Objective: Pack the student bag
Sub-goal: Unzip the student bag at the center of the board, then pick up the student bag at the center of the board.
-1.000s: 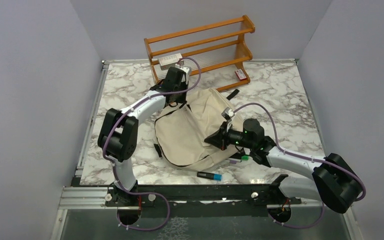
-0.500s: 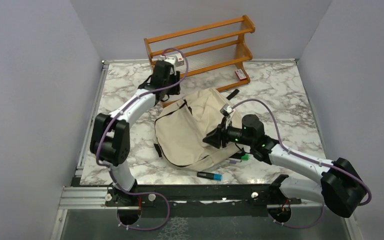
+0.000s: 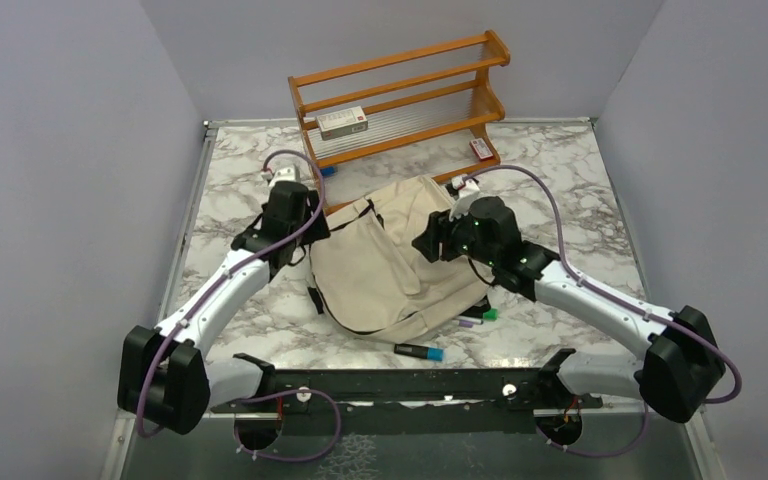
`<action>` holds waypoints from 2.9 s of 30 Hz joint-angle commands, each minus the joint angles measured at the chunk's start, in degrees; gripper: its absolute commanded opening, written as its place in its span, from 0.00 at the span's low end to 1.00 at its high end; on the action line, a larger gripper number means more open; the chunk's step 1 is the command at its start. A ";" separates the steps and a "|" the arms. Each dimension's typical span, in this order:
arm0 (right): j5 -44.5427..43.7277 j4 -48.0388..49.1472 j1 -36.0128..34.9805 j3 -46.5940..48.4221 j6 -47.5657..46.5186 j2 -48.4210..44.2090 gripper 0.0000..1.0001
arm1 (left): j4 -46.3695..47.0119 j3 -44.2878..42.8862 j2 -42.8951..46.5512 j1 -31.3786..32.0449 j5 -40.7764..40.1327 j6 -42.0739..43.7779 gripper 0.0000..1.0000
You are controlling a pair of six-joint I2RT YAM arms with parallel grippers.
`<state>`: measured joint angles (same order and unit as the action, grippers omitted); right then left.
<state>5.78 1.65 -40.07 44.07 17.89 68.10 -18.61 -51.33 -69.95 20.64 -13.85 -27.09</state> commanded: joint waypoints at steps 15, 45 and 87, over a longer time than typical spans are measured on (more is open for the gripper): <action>-12.55 -11.04 -0.27 14.87 -8.47 13.45 0.68 | 15.59 21.61 3.06 0.19 18.25 -13.75 0.53; -17.01 -5.99 -1.63 21.55 -10.14 27.72 0.71 | 19.88 5.88 -13.10 -2.54 19.87 -2.96 0.00; -30.50 -11.17 -8.83 24.59 -8.05 26.75 0.01 | 18.98 4.48 -11.99 -2.80 25.13 -3.90 0.00</action>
<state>-22.92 -7.40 -49.12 67.29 10.02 101.23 0.30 -44.01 -84.44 18.31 6.63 -30.41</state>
